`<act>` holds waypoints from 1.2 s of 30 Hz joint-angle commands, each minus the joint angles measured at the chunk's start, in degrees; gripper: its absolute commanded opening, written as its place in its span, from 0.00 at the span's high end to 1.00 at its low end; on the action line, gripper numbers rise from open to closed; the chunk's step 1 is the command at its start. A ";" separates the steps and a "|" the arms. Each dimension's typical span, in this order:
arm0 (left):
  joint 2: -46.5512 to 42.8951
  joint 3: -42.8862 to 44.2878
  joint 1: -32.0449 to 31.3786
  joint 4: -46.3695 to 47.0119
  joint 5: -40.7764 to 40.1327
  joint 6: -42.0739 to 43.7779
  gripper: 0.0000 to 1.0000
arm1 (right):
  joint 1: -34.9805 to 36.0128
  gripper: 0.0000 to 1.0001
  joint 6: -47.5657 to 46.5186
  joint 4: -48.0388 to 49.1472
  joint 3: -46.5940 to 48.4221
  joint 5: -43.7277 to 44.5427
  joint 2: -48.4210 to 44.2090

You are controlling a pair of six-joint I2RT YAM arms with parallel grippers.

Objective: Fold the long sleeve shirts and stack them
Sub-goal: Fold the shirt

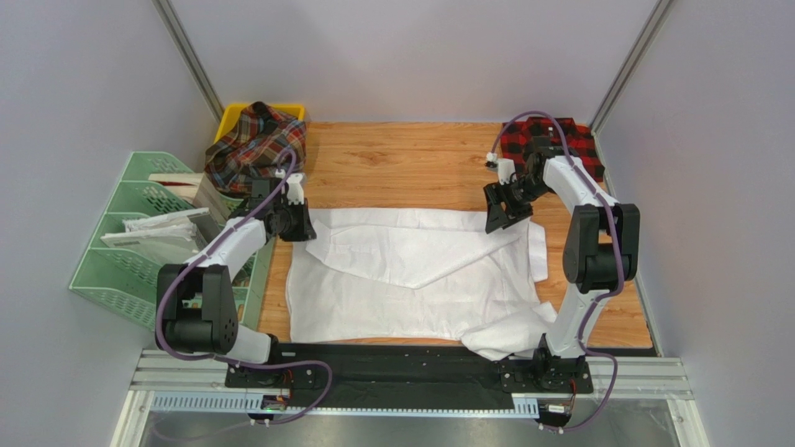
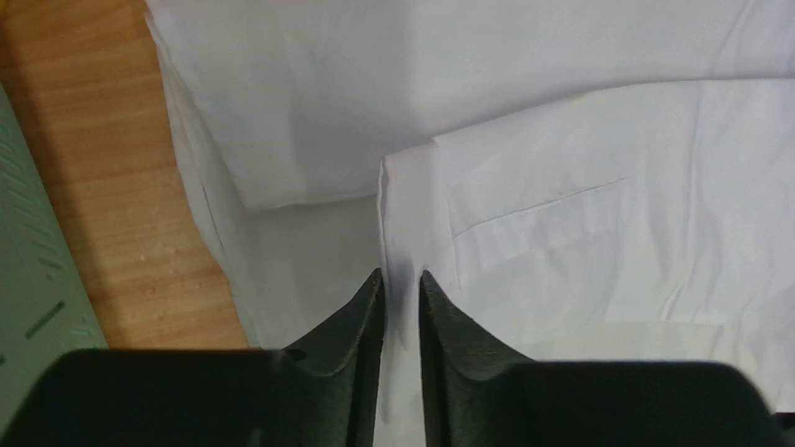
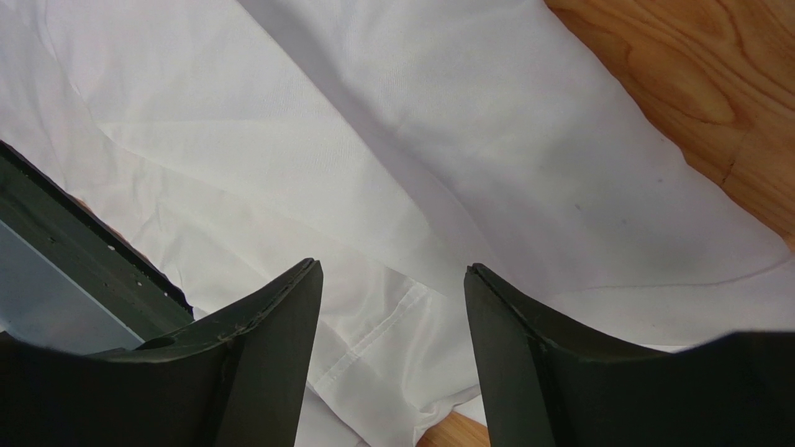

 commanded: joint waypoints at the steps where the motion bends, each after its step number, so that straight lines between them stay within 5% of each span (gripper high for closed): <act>1: 0.51 1.94 0.42 -3.78 -4.62 -0.69 0.62 | -0.07 0.38 -2.01 -1.37 1.56 1.96 -3.08; 7: -9.67 2.12 -0.98 -4.31 -2.18 11.22 0.20 | 0.72 0.42 -4.12 -1.91 -1.50 4.42 -9.92; 14: -1.46 7.98 -6.08 -17.13 -1.91 17.94 0.28 | 4.85 0.58 -4.05 2.75 -9.07 10.31 -10.74; 25: 22.45 18.63 -6.52 -25.41 -6.30 21.11 0.32 | 5.47 0.59 -2.90 10.92 -8.46 18.04 1.30; 36: 40.67 45.51 -3.89 -35.07 -5.70 21.11 0.42 | 3.98 0.59 -1.31 11.37 9.18 21.30 14.84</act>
